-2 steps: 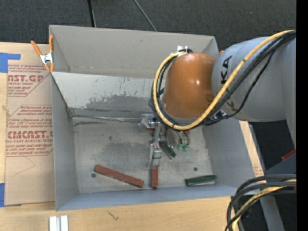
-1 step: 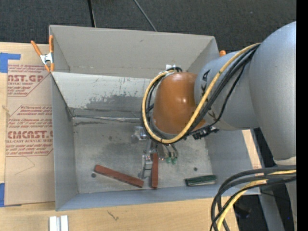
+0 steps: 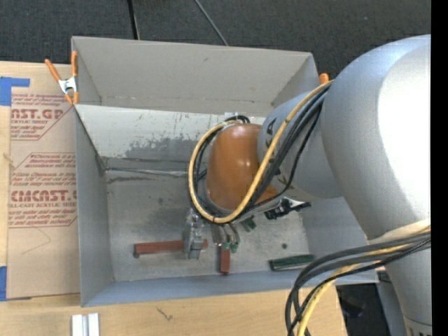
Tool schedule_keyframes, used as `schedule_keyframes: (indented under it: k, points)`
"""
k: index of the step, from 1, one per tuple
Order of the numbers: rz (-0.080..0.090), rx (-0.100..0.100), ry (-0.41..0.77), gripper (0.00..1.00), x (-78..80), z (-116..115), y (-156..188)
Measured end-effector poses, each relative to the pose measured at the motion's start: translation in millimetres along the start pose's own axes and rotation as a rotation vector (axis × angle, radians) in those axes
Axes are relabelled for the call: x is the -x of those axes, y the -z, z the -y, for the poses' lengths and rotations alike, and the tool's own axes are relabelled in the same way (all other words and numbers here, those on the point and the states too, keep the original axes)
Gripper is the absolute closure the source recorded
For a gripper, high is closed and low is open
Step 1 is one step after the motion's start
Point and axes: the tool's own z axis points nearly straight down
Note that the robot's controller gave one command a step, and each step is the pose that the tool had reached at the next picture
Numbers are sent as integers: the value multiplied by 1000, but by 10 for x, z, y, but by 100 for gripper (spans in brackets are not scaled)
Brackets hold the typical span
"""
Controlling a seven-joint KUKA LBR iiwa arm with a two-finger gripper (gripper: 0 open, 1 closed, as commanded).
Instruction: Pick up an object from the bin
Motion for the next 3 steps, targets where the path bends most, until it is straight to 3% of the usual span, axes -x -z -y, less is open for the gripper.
schedule_keyframes:
  k: [1, 2, 3]
  points:
    - [6, 0, -2, 0, 12, 11, -9]
    - [6, 0, -2, 0, 11, 12, -10]
    - [-2, -4, -108, 0, 95, -65, 107]
